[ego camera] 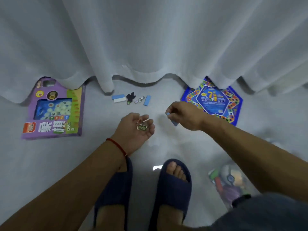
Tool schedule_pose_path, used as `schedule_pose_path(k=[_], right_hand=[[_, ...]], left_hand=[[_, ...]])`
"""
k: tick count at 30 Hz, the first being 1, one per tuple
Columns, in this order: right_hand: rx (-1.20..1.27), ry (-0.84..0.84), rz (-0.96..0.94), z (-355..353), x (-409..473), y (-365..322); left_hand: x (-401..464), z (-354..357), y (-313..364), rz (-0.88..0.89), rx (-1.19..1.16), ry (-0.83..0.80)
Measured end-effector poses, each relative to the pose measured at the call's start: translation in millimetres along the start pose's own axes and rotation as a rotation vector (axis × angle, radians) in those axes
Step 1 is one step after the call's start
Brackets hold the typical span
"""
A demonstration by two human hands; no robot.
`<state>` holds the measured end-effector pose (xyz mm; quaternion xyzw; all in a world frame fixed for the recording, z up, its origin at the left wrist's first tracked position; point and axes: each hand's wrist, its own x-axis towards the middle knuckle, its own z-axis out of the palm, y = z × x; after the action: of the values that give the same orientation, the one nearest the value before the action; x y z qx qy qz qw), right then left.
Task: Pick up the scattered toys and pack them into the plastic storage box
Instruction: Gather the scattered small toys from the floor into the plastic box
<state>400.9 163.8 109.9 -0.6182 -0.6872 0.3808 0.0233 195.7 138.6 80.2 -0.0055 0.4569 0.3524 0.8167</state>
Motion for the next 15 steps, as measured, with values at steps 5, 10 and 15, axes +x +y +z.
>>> schedule_pose_path(k=[5,10,15], right_hand=[[0.295,0.249,0.214,-68,-127,27],[0.669,0.672,0.539,-88,-259,69],[0.673,0.779,0.809,-72,-332,96]], left_hand=[[-43,101,-29,-0.096,0.329,-0.249],[-80,205,-91,-0.214,0.584,-0.531],[-107,252,-153,-0.315,0.865,-0.652]])
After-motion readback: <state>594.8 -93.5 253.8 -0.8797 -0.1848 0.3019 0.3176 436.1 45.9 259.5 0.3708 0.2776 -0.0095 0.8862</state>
